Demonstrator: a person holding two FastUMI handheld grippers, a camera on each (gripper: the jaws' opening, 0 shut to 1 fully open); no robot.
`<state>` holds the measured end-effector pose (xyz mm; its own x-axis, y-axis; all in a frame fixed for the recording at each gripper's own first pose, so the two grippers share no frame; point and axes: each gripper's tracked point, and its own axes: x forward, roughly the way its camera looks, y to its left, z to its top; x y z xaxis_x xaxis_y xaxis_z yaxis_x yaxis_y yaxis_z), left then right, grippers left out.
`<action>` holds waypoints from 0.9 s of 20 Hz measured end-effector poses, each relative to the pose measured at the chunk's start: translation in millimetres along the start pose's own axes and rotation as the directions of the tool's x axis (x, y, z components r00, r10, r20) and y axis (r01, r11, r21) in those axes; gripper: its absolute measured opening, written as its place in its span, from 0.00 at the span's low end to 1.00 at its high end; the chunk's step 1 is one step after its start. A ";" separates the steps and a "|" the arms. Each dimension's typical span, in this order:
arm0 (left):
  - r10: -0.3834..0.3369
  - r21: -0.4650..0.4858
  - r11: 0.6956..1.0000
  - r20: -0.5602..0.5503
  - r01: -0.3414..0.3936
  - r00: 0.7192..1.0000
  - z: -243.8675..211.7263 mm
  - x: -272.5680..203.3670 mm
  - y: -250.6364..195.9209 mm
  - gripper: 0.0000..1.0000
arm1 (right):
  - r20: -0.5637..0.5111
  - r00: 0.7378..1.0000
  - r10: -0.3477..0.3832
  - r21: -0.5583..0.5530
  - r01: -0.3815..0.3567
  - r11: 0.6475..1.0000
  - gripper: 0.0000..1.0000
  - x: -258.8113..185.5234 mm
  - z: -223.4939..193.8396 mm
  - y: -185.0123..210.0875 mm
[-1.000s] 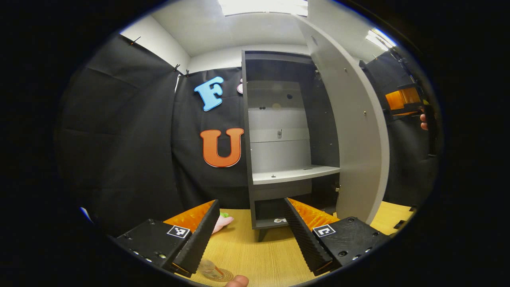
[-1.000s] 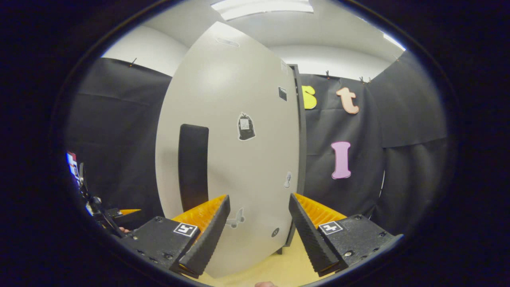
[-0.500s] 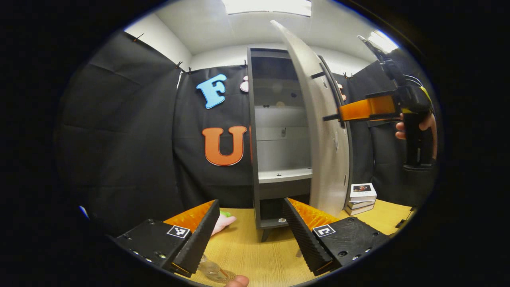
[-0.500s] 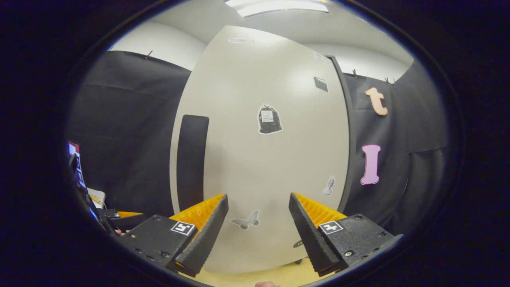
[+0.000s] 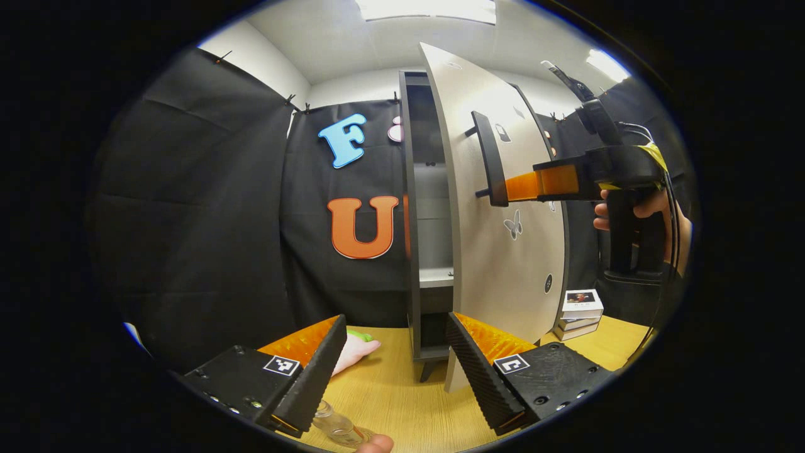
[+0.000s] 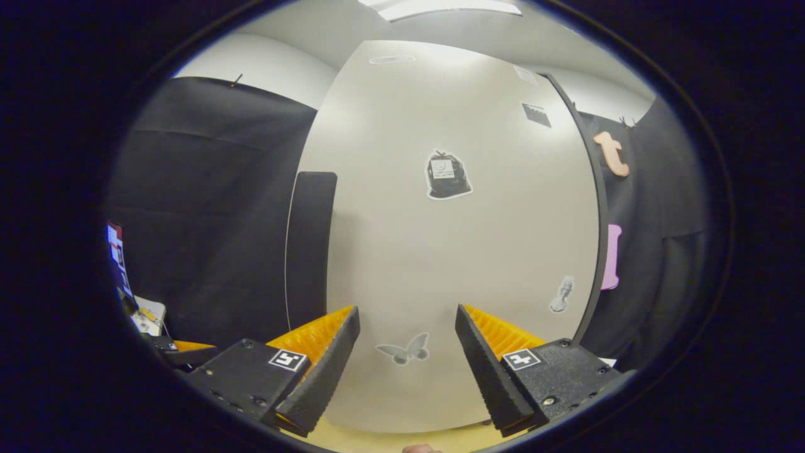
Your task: Open the cabinet door with the right hand, grasp the bottle in the cabinet with the left hand and place it on the coaster, then close the cabinet door with the right hand.
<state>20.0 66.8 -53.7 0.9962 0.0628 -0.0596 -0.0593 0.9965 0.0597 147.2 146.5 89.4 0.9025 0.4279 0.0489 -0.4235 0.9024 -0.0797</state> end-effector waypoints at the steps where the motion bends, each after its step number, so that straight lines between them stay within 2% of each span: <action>1: 0.000 -0.002 1.000 0.006 0.000 1.000 1.4 0.8 -0.6 0.96 | 0.000 1.000 -0.002 0.003 0.002 1.000 0.99 -3.5 -0.6 -2.5; 7: -0.003 -0.005 1.000 0.012 0.003 1.000 3.1 -1.1 -2.9 0.96 | -0.004 1.000 -0.017 0.025 0.017 1.000 0.99 -28.3 -8.6 -10.1; 14: -0.013 0.010 1.000 0.044 0.012 0.999 16.2 -3.6 -12.5 0.96 | 0.001 0.999 -0.052 0.060 0.052 0.997 0.99 -81.0 -26.2 -18.0; 18: -0.010 0.013 1.000 0.055 0.009 0.998 23.2 -9.2 -16.9 0.96 | -0.007 0.990 -0.143 0.089 0.143 0.986 0.99 -120.5 -39.8 -47.0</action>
<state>13.2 48.1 -31.0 0.9987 0.0501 -0.0050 -0.0496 0.9962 0.0717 61.5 50.6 47.6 0.9542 0.2944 0.0527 -0.2956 0.9552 0.0168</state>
